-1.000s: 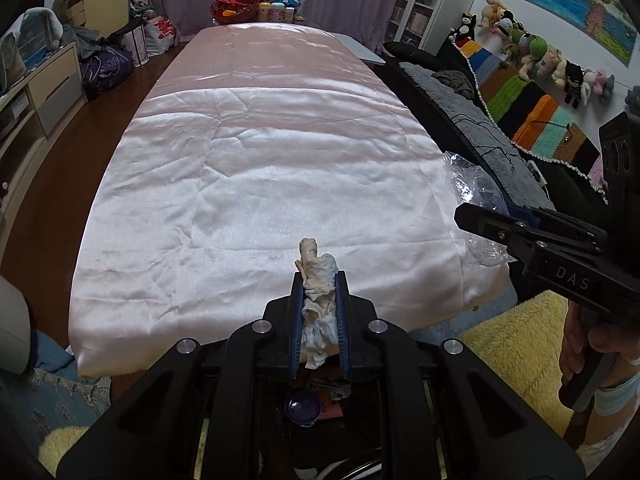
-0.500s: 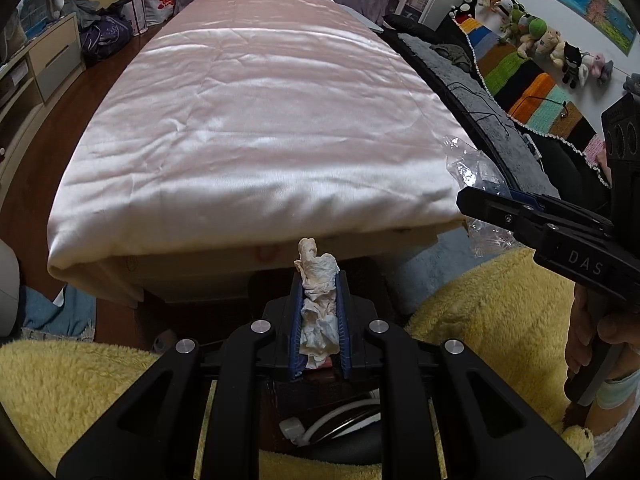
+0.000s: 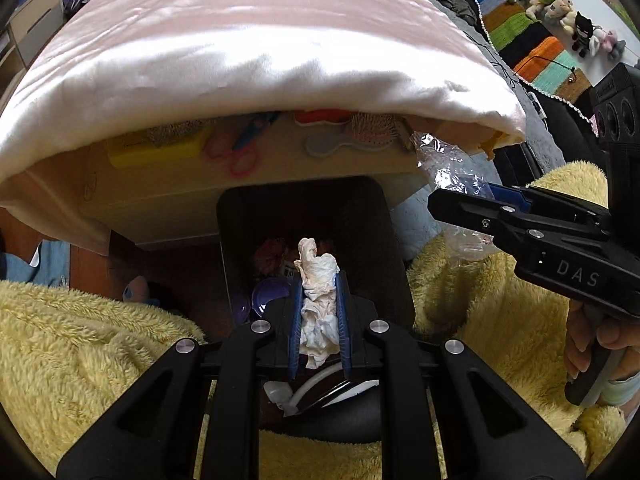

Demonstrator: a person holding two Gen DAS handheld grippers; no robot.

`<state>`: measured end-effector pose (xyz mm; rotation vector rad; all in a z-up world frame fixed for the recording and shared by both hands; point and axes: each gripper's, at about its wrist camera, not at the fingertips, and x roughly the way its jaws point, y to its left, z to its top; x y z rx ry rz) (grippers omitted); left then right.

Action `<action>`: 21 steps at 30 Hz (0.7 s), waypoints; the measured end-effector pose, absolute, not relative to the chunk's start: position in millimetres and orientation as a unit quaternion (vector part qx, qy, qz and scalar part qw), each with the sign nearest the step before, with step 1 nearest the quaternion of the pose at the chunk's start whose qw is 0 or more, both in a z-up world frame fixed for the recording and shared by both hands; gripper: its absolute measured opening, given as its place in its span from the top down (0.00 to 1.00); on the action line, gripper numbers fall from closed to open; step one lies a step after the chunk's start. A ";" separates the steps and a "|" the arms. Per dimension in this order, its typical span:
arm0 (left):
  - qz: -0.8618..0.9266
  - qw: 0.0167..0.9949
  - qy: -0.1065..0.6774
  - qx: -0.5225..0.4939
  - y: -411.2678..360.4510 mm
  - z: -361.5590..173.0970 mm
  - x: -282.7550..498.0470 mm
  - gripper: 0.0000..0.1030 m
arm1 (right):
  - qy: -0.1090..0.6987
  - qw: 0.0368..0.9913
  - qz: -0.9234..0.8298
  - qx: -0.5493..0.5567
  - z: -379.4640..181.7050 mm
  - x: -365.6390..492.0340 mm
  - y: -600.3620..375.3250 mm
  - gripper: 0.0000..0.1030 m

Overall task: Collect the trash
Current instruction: 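Lower the tissue and plastic bag into the black bin and open both tools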

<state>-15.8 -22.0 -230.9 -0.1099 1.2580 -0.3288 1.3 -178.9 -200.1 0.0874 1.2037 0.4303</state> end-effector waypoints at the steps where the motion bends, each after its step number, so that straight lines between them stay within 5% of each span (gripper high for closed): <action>1: -0.155 0.791 0.589 -0.054 -21.7 -234.2 -15.5 0.86 | 0.565 0.799 0.202 0.041 -203.0 0.5 -177.8 0.61; 8: -0.156 0.783 0.599 -0.054 -23.0 -243.5 -14.6 0.83 | 0.581 0.787 0.203 0.049 -214.0 0.5 -172.8 0.60; 15: -0.149 0.787 0.597 -0.051 -22.3 -241.4 -15.2 0.70 | 0.578 0.788 0.201 0.061 -212.3 2.9 -173.7 0.47; 18: -0.146 0.788 0.596 -0.048 -21.2 -240.2 -15.1 0.62 | 0.572 0.793 0.198 0.066 -208.1 4.7 -175.7 0.40; 21: -0.140 0.794 0.591 -0.039 -20.5 -236.5 -15.4 0.42 | 0.562 0.801 0.194 0.068 -201.1 5.9 -178.4 0.34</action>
